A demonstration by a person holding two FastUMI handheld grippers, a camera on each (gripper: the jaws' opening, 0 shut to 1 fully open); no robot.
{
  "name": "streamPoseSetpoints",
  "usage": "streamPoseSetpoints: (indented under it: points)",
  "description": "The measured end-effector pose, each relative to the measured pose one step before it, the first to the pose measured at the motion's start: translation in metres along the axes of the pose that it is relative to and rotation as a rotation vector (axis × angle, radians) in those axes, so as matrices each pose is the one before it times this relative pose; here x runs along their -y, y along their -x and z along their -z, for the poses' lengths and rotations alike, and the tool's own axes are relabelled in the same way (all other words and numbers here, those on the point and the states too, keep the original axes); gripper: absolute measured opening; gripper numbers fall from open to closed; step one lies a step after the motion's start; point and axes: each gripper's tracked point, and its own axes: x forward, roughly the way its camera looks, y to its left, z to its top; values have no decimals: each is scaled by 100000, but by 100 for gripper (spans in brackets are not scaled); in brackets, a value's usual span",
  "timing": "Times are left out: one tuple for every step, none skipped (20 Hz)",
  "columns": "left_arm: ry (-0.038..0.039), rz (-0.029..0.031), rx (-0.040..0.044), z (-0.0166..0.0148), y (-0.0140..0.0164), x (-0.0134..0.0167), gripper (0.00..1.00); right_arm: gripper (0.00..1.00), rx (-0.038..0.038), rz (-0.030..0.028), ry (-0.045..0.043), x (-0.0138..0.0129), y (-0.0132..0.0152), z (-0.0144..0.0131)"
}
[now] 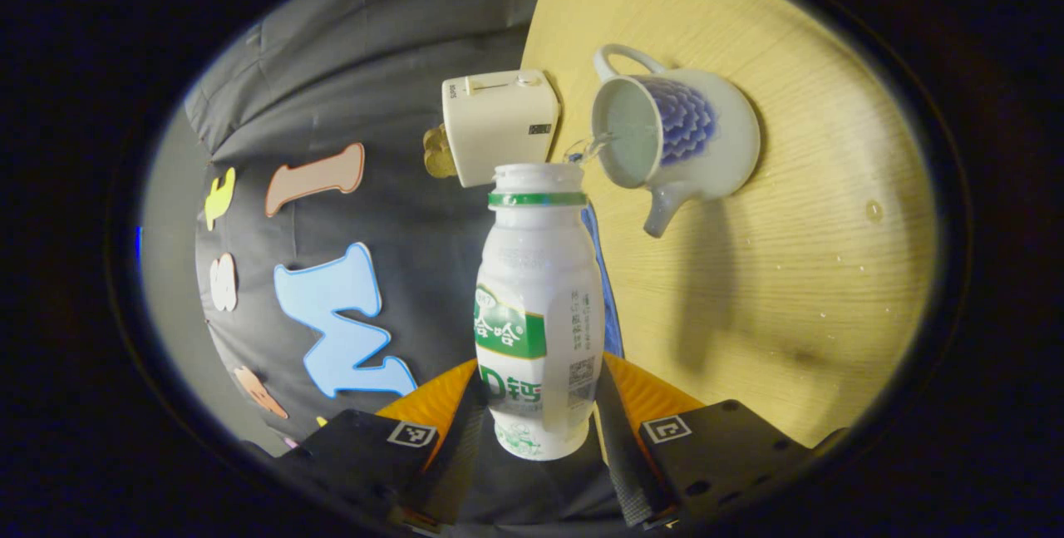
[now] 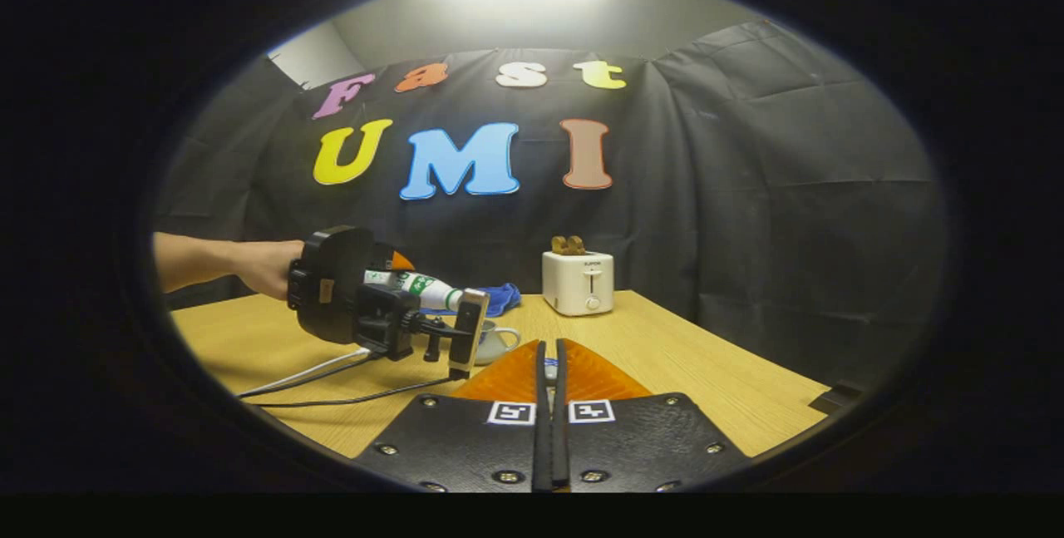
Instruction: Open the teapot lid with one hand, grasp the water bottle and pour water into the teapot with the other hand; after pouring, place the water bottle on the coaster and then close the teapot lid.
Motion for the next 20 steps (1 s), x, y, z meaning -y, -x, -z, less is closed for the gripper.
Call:
streamPoseSetpoints:
  points:
    - [-337, -14, 210, -45, -5, -65, 75, 0, 2, -408, -236, -7, -40, -16]
    - [-464, 14, 41, 23, -110, -12, 75, 0, 86, -375, -180, 57, -12, -16]
    - [-499, -109, 1, -87, -1, 5, 75, 0, 156, -233, -160, 110, -49, -129]
    - [-400, 326, -249, 178, 97, 104, 75, 0, -71, -420, -223, 41, -117, 37]
    - [-181, 141, 94, 15, 1, -130, 75, 0, -113, -377, -259, 5, -37, -55]
    - [-123, 141, -25, -38, 14, -7, 75, 0, -218, -422, -27, 21, -67, 41]
    - [-480, -45, -270, 130, -29, -48, 75, 0, -374, -312, 271, 120, -47, 47]
    - [-482, -348, -39, -42, -93, 23, 75, 0, -236, -424, 74, -16, -36, 1]
    - [-312, -61, -215, 96, -19, 60, 77, 0, -81, -642, -60, -67, 45, -147]
    - [-125, -23, -421, 47, -10, 20, 73, 0, 4, -296, 165, -39, -68, -59]
    - [335, 98, -243, 133, -73, -76, 75, 0, -115, -391, 194, -48, -48, -103]
    - [243, 230, 41, -39, -80, 12, 75, 0, -35, -810, 213, -241, -99, -48]
    - [-93, -121, -69, -78, -35, -105, 75, 0, -263, -707, 367, -170, -86, -59]
    - [-739, -272, -424, 100, 73, -1, 75, 0, 78, -887, 444, -145, 40, -79]
    - [-760, -387, -127, 8, -92, 17, 75, 0, 212, -647, 430, -184, 3, -251]
    - [-448, -164, 90, -136, 145, 48, 75, 0, 189, -756, 386, -178, -19, -180]
    - [-324, -3, 27, -11, 36, 93, 75, 0, 114, -916, 381, -149, -14, -139]
    - [-311, -309, 158, -90, 118, -171, 75, 0, 168, -743, 457, -136, -29, -134]
    - [-76, -415, 75, -82, 77, -27, 75, 0, 9, -826, 413, -112, -28, -123]
    - [487, -214, -186, 42, 85, 185, 75, 0, -109, -773, 324, -93, -32, 11]
